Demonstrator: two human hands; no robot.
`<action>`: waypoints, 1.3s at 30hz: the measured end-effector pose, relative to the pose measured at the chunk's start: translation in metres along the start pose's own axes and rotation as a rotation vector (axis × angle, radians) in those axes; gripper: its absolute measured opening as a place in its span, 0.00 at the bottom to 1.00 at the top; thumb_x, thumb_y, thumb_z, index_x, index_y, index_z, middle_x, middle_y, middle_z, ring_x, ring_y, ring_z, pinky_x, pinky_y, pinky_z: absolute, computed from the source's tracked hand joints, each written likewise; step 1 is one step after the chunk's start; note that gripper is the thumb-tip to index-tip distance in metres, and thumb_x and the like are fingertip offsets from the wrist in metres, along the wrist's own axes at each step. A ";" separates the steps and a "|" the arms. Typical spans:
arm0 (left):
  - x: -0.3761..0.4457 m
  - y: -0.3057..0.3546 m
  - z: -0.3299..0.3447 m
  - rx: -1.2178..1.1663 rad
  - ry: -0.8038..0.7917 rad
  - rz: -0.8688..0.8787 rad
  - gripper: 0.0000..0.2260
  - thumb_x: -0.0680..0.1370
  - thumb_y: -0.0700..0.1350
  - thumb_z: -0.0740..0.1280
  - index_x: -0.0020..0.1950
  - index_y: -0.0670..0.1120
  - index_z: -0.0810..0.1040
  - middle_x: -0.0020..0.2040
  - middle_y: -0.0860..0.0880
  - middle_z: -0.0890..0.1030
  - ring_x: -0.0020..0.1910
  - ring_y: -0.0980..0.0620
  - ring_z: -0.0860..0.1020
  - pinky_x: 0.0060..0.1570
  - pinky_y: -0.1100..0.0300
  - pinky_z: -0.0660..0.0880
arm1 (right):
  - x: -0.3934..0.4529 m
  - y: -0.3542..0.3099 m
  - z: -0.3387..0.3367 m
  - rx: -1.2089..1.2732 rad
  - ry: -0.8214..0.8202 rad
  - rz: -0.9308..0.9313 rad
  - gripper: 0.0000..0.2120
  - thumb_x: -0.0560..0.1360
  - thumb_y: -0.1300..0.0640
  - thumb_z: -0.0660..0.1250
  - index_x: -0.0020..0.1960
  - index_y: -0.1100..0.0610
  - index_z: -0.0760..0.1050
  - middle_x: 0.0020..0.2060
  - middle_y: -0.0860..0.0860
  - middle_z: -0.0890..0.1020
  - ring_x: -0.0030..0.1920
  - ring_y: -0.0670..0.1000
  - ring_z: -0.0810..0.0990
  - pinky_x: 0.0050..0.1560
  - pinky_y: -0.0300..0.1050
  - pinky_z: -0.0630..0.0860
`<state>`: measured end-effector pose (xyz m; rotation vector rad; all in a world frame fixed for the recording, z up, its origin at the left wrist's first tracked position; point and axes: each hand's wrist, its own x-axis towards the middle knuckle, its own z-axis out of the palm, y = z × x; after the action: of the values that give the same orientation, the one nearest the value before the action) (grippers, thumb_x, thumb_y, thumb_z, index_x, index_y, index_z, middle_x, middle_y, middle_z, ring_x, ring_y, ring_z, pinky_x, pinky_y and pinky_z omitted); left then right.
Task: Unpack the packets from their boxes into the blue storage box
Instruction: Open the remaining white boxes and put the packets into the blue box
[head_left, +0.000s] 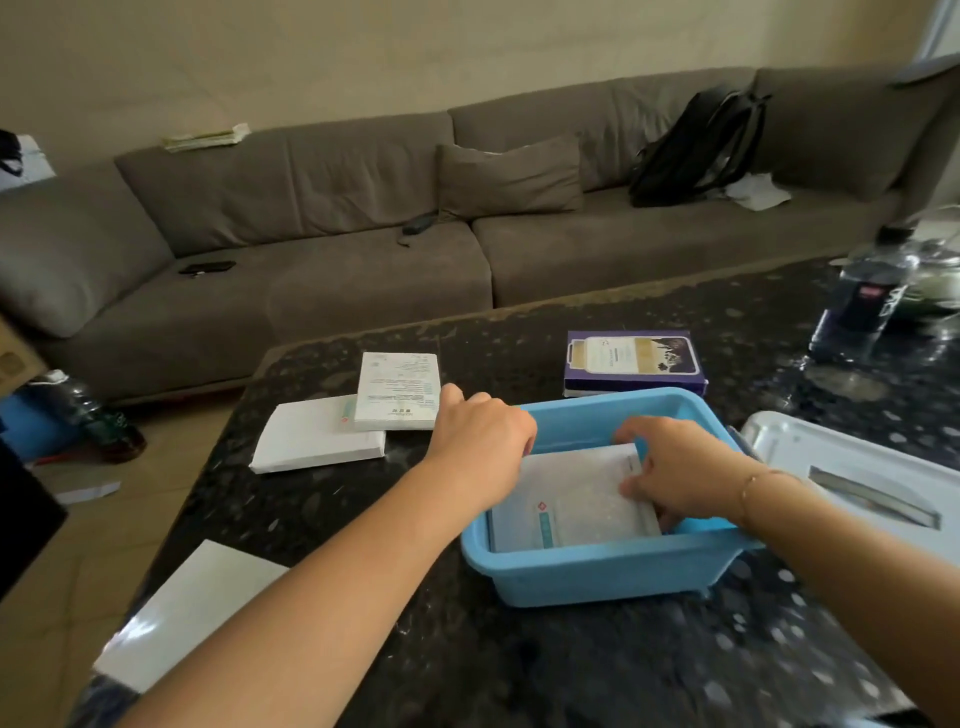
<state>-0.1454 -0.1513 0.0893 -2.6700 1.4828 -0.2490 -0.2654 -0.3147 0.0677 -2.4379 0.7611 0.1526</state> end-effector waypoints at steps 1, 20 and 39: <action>0.000 0.001 0.001 0.027 -0.017 -0.004 0.05 0.79 0.43 0.67 0.50 0.54 0.79 0.46 0.52 0.79 0.51 0.48 0.73 0.55 0.50 0.62 | 0.000 0.000 0.001 -0.002 -0.019 -0.002 0.20 0.75 0.55 0.71 0.65 0.48 0.70 0.42 0.46 0.76 0.37 0.48 0.81 0.36 0.41 0.83; -0.003 0.018 0.004 0.210 -0.208 -0.013 0.14 0.74 0.36 0.66 0.36 0.50 0.66 0.38 0.50 0.71 0.53 0.46 0.68 0.62 0.46 0.58 | -0.004 -0.004 0.010 -0.291 -0.175 -0.076 0.29 0.76 0.41 0.65 0.74 0.44 0.63 0.66 0.46 0.75 0.63 0.50 0.75 0.68 0.47 0.69; -0.200 -0.100 0.074 -0.250 -0.040 -0.306 0.26 0.70 0.73 0.57 0.58 0.57 0.67 0.57 0.61 0.69 0.55 0.58 0.68 0.54 0.63 0.67 | -0.091 -0.144 0.054 -0.072 0.472 -0.686 0.17 0.71 0.37 0.60 0.55 0.42 0.78 0.24 0.39 0.70 0.25 0.41 0.70 0.26 0.35 0.69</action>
<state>-0.1525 0.0705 0.0099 -3.0769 1.1569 -0.0262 -0.2578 -0.1431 0.1180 -2.6843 0.0574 -0.6838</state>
